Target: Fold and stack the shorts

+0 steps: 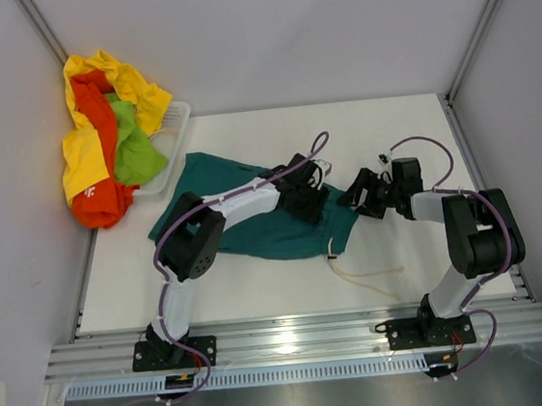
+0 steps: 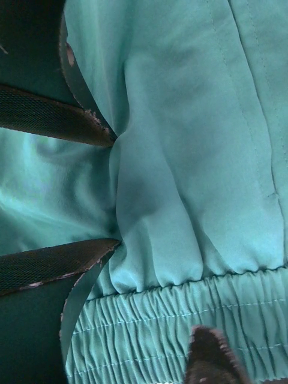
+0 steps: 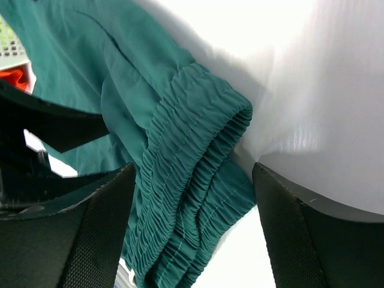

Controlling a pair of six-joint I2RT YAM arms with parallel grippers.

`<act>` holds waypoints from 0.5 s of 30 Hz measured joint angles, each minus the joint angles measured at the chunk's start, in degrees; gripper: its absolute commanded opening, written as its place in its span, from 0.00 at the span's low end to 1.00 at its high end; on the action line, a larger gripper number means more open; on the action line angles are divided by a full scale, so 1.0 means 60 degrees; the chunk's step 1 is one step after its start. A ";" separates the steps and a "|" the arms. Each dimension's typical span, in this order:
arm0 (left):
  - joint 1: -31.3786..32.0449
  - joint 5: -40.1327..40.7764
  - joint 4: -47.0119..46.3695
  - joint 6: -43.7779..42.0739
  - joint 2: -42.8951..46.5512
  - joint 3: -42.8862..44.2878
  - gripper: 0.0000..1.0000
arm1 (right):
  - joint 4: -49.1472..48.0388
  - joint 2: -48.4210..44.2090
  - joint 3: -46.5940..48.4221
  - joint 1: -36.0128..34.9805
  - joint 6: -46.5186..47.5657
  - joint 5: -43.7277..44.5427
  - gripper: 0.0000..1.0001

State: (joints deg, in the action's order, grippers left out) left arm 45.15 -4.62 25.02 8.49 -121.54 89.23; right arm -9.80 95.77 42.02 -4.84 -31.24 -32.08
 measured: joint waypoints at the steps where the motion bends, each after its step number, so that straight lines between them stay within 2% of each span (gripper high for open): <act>1: 0.0011 0.0007 -0.0025 0.0000 0.0015 -0.0033 0.66 | -0.0076 -0.0033 -0.0109 0.0033 0.0000 -0.0124 0.80; 9: 0.0153 0.0168 -0.0091 0.0007 0.0127 -0.0222 0.66 | -0.0557 -0.0331 -0.0820 0.0204 -0.0044 -0.0801 0.76; 11: 0.0171 0.0211 -0.0102 0.0011 0.0186 -0.0291 0.66 | -0.0539 -0.0390 -0.0867 0.0204 -0.0033 -0.0820 0.71; 15: 0.0200 0.0240 -0.0120 0.0018 0.0382 -0.0546 0.66 | -0.0124 -0.0583 -0.0925 0.0204 0.0004 -0.0699 0.75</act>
State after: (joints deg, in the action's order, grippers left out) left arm 46.35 -3.18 24.29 8.60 -119.24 85.95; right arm -10.55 92.27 36.47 -3.62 -31.22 -36.27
